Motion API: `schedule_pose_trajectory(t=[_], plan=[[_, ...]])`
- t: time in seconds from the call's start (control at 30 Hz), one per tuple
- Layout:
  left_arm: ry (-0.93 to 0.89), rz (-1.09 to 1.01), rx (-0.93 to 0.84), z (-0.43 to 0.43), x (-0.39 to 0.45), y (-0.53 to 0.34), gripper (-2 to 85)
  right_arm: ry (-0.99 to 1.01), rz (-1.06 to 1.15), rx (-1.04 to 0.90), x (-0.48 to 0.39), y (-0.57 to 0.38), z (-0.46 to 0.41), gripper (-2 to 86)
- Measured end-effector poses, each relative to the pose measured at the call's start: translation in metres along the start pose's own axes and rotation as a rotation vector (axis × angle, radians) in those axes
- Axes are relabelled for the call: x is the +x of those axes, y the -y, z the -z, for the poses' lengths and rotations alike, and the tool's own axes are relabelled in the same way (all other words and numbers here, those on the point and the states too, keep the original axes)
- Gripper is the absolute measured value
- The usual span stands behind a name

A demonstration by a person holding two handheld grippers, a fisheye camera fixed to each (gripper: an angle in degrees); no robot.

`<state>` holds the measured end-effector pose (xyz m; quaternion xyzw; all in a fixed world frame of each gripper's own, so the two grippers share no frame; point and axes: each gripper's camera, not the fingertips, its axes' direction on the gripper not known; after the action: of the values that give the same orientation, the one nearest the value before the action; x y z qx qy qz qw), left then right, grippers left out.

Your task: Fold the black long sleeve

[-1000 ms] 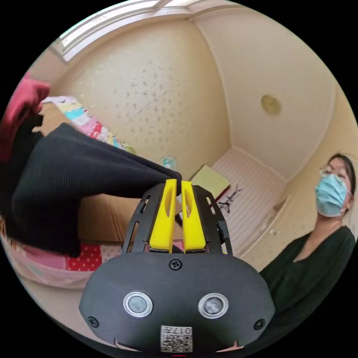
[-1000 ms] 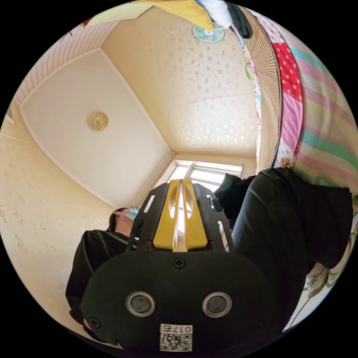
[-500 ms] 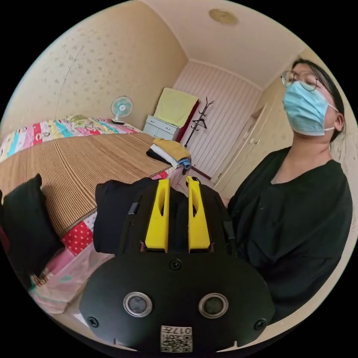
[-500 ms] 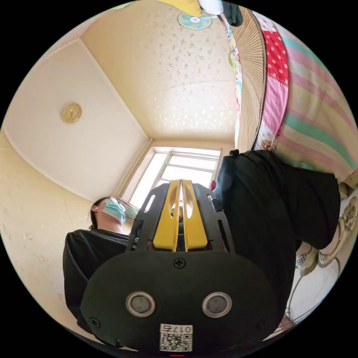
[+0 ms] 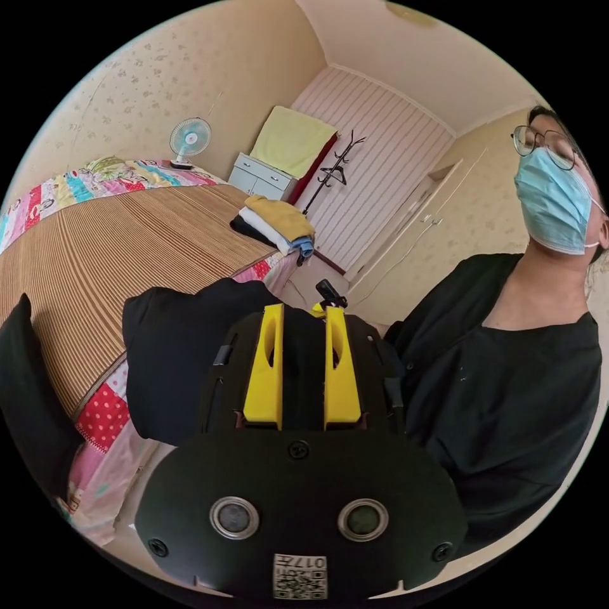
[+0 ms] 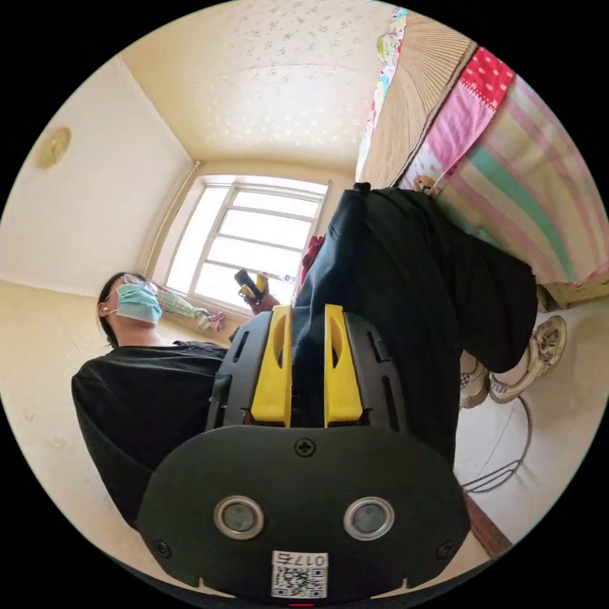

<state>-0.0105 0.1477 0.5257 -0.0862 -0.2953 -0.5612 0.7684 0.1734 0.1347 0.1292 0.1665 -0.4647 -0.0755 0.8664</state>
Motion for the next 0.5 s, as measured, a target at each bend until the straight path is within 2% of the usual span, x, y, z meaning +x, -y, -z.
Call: schedule_pose_trajectory(t=[0.13,0.23,0.37,0.5], plan=[[-0.083,0.046,0.023,-0.004,-0.015,0.015,10.8,0.099,0.134,0.084,-0.026,0.013,-0.002,4.1],[-0.062,0.077,0.087,0.007,-0.019,0.025,11.7,0.274,0.220,0.141,-0.043,0.047,-0.016,4.1],[-0.121,0.130,0.153,0.028,-0.033,0.033,12.5,0.518,0.204,-0.011,-0.045,0.112,-0.092,5.5],[-0.159,0.252,0.192,0.053,-0.065,0.027,14.4,0.586,0.139,-0.188,-0.035,0.145,-0.169,11.8]])
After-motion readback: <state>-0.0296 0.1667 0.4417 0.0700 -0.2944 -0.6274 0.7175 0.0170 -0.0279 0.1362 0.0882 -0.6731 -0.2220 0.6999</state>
